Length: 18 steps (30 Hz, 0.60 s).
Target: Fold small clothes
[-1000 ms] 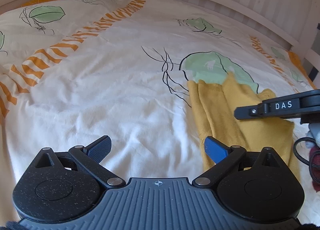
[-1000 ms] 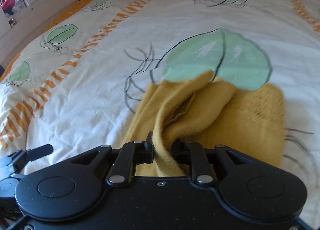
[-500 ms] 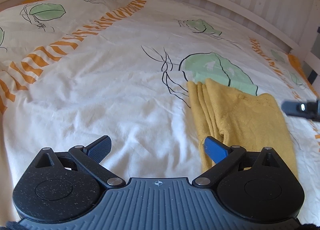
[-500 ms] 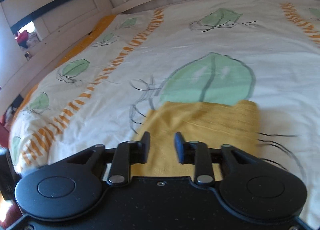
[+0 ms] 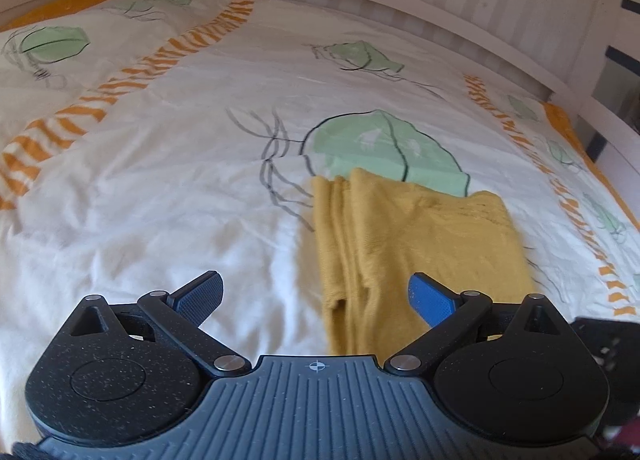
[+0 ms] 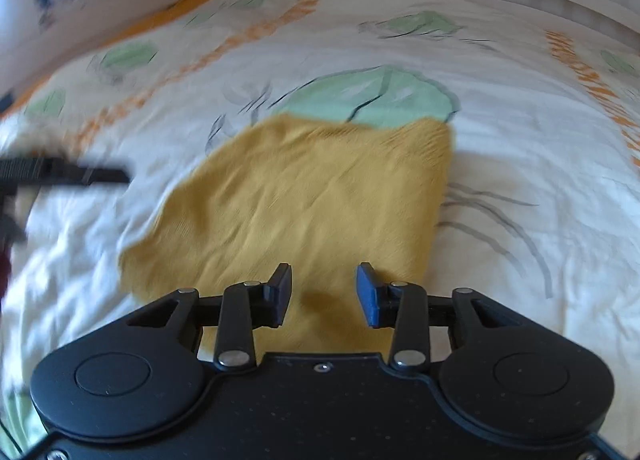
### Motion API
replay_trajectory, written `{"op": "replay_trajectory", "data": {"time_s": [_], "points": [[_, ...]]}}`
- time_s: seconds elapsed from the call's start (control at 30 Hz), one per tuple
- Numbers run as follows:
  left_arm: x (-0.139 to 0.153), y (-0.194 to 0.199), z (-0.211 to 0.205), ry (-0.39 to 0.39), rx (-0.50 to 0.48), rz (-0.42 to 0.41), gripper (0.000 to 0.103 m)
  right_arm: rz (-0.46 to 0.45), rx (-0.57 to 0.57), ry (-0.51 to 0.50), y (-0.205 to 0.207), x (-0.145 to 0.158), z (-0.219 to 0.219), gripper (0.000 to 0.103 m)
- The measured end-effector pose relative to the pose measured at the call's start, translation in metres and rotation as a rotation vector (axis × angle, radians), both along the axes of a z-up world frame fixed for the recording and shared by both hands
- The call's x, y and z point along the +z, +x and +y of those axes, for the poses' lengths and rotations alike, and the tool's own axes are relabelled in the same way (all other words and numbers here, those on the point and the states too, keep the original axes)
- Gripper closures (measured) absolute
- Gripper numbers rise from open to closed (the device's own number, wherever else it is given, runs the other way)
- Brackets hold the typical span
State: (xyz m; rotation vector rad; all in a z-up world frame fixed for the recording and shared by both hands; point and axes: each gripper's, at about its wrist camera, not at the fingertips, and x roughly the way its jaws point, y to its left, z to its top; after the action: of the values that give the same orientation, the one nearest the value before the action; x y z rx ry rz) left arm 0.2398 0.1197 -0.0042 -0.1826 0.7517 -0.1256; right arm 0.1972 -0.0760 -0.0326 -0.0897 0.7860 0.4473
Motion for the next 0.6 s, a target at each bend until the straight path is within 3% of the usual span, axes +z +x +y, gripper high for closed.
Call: {"op": "replay_trajectory", "data": {"time_s": [0.1,0.27,0.33,0.4,0.47,0.53,0.6], "points": [[0.002,0.014,-0.016,-0.001,-0.058,0.006,0.004,-0.018,0.043,-0.002,-0.010,-0.009,0.008,0.049],[-0.017,0.049,-0.033,-0.024,-0.099,0.115,0.016,-0.026,0.030,0.040,-0.016,-0.012,0.003,0.047],[-0.026,0.058,-0.038,-0.019,-0.095,0.144,0.033,-0.024,0.028,0.054,-0.016,-0.012,0.000,0.048],[-0.034,0.063,-0.041,-0.015,-0.090,0.158,0.040,-0.027,0.032,0.057,-0.016,-0.012,-0.001,0.048],[-0.038,0.066,-0.043,-0.018,-0.095,0.152,0.054,-0.033,0.037,0.055,-0.017,-0.012,0.000,0.048],[-0.038,0.064,-0.043,-0.030,-0.076,0.128,0.083,-0.037,0.041,0.055,-0.018,-0.013,0.000,0.048],[-0.035,0.056,-0.039,-0.042,-0.056,0.100,0.089,-0.040,0.048,0.056,-0.019,-0.012,0.000,0.048]]}}
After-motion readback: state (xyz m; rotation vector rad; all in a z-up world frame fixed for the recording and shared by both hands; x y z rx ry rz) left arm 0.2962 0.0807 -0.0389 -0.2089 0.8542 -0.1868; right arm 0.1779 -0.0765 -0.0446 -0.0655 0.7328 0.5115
